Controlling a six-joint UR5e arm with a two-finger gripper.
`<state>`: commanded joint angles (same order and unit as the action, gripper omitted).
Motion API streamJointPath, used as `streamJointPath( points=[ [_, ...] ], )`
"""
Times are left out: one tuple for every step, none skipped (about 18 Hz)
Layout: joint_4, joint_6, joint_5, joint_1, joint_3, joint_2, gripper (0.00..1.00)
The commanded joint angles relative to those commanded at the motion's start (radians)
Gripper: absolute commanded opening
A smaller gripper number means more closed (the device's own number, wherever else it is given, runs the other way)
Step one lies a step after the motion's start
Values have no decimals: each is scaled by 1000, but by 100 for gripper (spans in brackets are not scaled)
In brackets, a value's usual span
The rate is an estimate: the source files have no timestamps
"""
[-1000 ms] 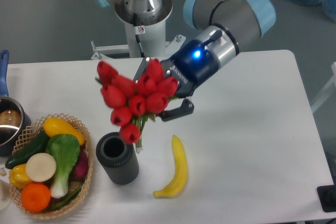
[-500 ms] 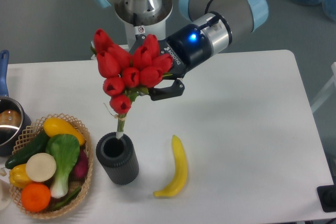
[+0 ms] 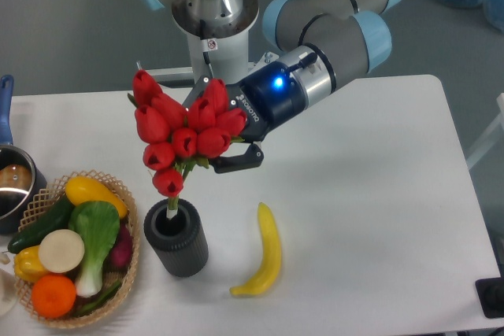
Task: Insert the flowers into the vase
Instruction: 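Lower the tulip stems into the vase opening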
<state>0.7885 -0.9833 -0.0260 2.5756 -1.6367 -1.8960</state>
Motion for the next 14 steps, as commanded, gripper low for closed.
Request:
streamJointPath(
  points=[
    [0,-17,-14,-3,-6,-2,10],
    [0,-26,-17,-3,-11,0,11],
    [0,-28,-18,-8,-18,-2,11],
    [0,-37,-23,-8,-26,-2,11],
    [0,-58,-35,-9,-40,-2,11],
    [0,-77,-48,-12,-52,-3,12],
    [0,-92,-52,-21,-66,-6,12],
    [0,-109,-55,-28,-84,-6,12],
    [0,-161,-84,-37,-121,-8,14],
    [0,-181,-97,-44,-130,-9,15],
    [0,-195,-107,-49,-140,-14,15],
    [-2,-210,-115,-52,-152,-21,16],
    [0,-233,-124,-54,-164,-23,17],
    [0,-256,-130,-55,-181,-23,18]
  ],
)
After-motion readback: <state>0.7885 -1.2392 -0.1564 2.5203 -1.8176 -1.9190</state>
